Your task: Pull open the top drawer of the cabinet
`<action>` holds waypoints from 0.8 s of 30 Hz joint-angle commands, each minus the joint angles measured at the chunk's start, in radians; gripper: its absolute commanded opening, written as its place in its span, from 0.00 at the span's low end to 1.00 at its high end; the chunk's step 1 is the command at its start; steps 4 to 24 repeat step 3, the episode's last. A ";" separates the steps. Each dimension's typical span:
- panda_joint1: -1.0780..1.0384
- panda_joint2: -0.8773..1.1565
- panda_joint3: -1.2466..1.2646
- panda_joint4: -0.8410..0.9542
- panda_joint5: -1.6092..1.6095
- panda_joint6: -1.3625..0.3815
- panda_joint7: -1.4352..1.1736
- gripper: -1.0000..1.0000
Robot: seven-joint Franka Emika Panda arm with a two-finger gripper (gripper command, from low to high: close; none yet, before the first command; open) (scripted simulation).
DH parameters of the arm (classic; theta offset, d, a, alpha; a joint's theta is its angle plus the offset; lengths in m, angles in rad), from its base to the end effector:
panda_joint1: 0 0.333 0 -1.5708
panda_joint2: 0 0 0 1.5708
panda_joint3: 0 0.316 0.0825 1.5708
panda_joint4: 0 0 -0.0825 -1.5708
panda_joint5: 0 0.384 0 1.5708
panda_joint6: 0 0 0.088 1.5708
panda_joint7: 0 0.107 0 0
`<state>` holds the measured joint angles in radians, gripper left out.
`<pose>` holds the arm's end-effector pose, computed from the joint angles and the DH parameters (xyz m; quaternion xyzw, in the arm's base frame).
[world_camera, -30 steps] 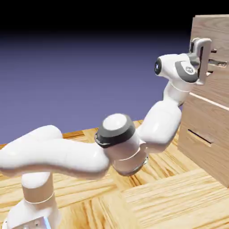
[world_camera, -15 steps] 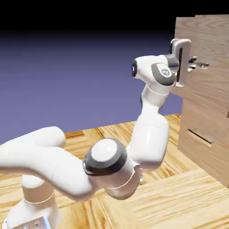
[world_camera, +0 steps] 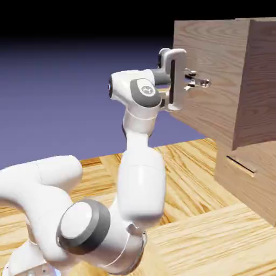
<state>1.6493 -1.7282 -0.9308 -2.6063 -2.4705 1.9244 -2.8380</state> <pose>0.3909 0.0400 0.5758 -0.2703 0.6524 -0.2709 0.6542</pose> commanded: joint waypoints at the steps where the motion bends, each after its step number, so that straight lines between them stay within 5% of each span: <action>1: 0.000 0.000 0.000 0.000 0.003 -0.001 -0.001 1.00; 24: -0.026 -0.010 0.023 -0.036 0.030 -0.012 0.002 1.00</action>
